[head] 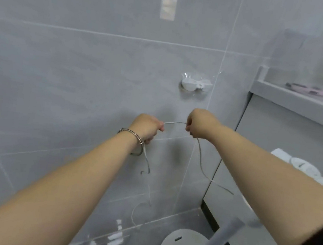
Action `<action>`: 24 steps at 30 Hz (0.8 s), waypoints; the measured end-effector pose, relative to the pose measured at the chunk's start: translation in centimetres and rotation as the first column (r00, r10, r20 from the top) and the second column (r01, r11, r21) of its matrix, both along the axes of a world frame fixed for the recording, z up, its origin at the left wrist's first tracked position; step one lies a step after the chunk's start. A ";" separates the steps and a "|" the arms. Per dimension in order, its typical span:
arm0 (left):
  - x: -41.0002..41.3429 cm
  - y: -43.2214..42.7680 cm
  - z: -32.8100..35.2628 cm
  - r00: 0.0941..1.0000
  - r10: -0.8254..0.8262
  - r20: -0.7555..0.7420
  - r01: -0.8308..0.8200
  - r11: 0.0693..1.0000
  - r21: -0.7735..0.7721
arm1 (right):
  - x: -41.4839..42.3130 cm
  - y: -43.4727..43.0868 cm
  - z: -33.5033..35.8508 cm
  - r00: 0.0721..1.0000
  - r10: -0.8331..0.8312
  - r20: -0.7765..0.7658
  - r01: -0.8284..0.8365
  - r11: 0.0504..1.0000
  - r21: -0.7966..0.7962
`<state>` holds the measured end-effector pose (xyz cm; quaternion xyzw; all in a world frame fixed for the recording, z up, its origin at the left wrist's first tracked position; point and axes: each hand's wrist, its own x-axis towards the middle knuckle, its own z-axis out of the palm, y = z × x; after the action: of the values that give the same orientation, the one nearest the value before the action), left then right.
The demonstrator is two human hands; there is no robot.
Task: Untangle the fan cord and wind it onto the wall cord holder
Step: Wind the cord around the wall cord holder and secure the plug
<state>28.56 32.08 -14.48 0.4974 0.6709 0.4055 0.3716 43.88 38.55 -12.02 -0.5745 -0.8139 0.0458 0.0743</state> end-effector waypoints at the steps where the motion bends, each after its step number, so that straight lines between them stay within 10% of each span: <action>1: 0.1 0.2 0.8 1.000 -0.006 -0.005 0.006 1.000 0.001 | 0.2 0.2 0.7 1.000 0.009 0.019 -0.010 1.000 0.011; 12: 2.2 3.4 8.1 0.951 -0.060 -0.303 0.092 0.991 0.092 | 4.1 2.4 6.5 0.971 -0.049 0.234 0.011 0.987 0.162; 24: 2.6 5.5 11.1 0.876 0.107 -0.470 0.079 0.930 0.359 | 3.7 3.2 8.2 0.947 0.100 -0.304 -0.153 0.975 -0.158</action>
<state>31.18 37.55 -3.33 0.6379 0.6579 0.3899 0.0902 47.58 41.74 -3.85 -0.5121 -0.8215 0.2087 0.1393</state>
